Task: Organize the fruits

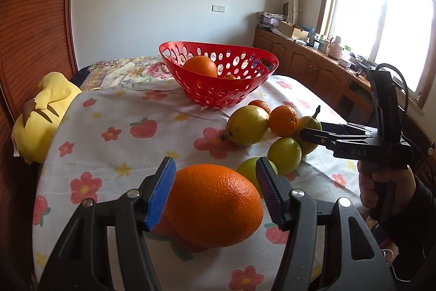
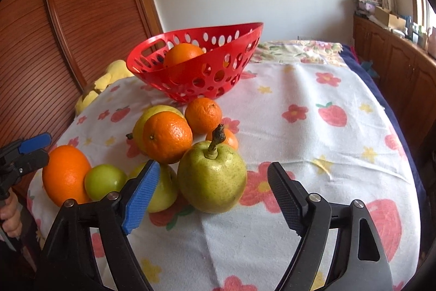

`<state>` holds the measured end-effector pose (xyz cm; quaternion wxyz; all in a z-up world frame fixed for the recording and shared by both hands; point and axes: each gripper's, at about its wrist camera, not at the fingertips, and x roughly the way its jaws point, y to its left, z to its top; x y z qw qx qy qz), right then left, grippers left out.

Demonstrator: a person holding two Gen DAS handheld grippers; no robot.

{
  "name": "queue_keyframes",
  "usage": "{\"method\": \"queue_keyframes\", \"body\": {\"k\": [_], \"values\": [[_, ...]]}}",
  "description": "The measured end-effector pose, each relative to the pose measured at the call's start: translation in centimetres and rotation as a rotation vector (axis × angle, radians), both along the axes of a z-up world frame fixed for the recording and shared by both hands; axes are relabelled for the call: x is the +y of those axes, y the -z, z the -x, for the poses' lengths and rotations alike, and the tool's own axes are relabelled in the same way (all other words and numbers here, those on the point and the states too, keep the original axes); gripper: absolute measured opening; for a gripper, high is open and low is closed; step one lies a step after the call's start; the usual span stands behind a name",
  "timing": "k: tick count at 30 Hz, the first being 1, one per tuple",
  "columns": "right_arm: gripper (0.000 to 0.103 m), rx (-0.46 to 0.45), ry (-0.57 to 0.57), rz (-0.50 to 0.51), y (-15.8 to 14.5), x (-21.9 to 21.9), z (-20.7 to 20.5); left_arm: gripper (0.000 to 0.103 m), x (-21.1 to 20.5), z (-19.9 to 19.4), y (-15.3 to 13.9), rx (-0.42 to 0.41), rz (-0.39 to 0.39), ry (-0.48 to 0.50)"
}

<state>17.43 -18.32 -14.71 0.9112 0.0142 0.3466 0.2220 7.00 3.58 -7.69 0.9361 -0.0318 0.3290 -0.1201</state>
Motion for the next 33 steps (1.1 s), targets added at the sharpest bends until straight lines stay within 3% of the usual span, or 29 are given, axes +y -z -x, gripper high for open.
{"method": "queue_keyframes", "body": {"k": [5, 10, 28, 33], "values": [[0.074, 0.033, 0.002, -0.007, 0.6, -0.1, -0.6, 0.061, 0.0, 0.0, 0.3, 0.007, 0.005, 0.000], [0.060, 0.062, -0.018, -0.011, 1.1, 0.3, -0.8, 0.061, -0.1, 0.0, 0.5, 0.016, 0.006, 0.000], [0.059, 0.043, 0.020, 0.030, 0.7, -1.6, 0.9, 0.065, -0.4, 0.5, 1.0, 0.026, -0.013, -0.008], [0.059, 0.017, 0.026, 0.049, 0.9, -1.6, 1.2, 0.069, -0.6, 0.7, 1.7, 0.020, -0.065, -0.037]]}}
